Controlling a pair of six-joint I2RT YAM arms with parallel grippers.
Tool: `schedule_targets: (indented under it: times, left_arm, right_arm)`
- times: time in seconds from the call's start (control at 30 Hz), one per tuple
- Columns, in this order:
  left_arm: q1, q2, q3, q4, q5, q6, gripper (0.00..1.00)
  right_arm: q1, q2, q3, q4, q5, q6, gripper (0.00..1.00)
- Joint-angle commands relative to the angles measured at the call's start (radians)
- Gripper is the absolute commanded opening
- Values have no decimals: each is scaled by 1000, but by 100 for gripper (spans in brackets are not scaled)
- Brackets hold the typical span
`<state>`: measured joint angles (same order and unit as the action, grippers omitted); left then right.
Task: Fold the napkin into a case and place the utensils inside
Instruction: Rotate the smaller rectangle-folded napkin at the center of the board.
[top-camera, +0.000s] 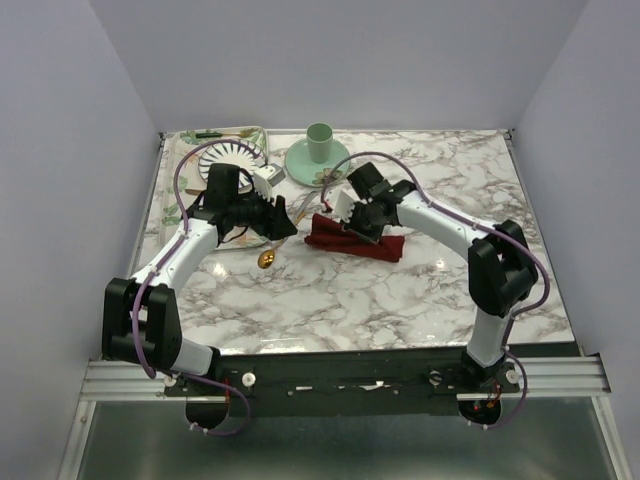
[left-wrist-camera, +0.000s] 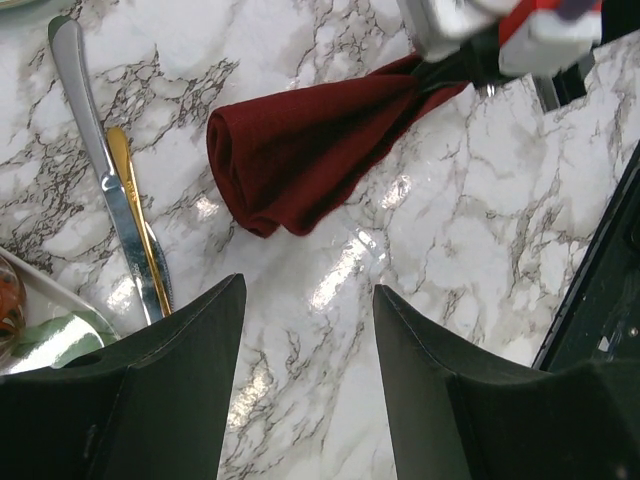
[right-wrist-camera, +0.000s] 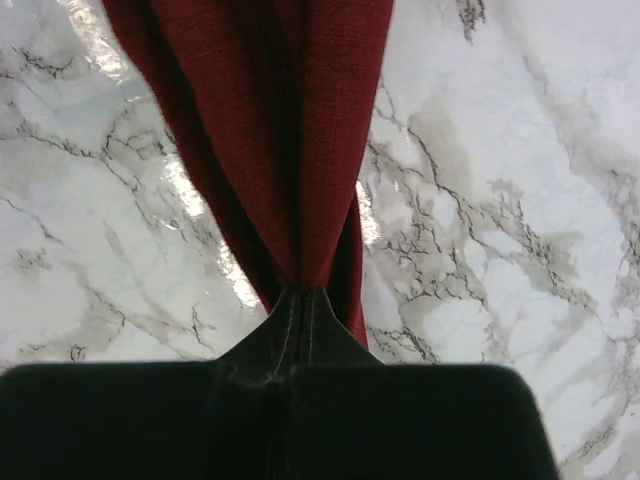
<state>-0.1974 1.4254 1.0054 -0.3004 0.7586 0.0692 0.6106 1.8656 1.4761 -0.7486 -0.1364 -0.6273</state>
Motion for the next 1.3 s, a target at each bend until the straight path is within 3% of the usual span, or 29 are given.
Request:
schedule_targets:
  times: [0.0,0.13,0.27,0.33,0.47,0.53,0.7,0.93,1.07,1.27]
  left_arm:
    - [6,-26,-10,6,-18,-3,64]
    - [6,-29,-13,-2,-21,-2,64]
    - [6,-33,-13,-11,-21,3,64]
    - [6,-31,-13,-11,-21,3,64]
    - [10,-14,-4,-16,-15,7,64]
    - [9,0,10,-22,-10,15,64]
    - [9,64,59,-65,34,41,60]
    - [-46,190,168,-150,62,53,38]
    - [-120,266,216,-187,18,66,35]
    - [-186,408,291,-274,-68,139,32]
  right_arm:
    - [66,-75,-112,135,104,-2,1]
    - [122,-117,-200,184,118,14,2]
    - [169,-169,-258,192,113,57,32]
    - [195,-187,-272,175,89,92,34]
    - [230,-206,-295,115,25,144,59]
    - [232,-207,-284,86,-15,187,64]
    - [186,-233,-198,13,-110,299,61]
    - [-79,-255,-197,-99,-353,416,44]
    - [-156,-221,-238,-109,-391,436,42]
    - [-166,-146,-280,-121,-394,414,40]
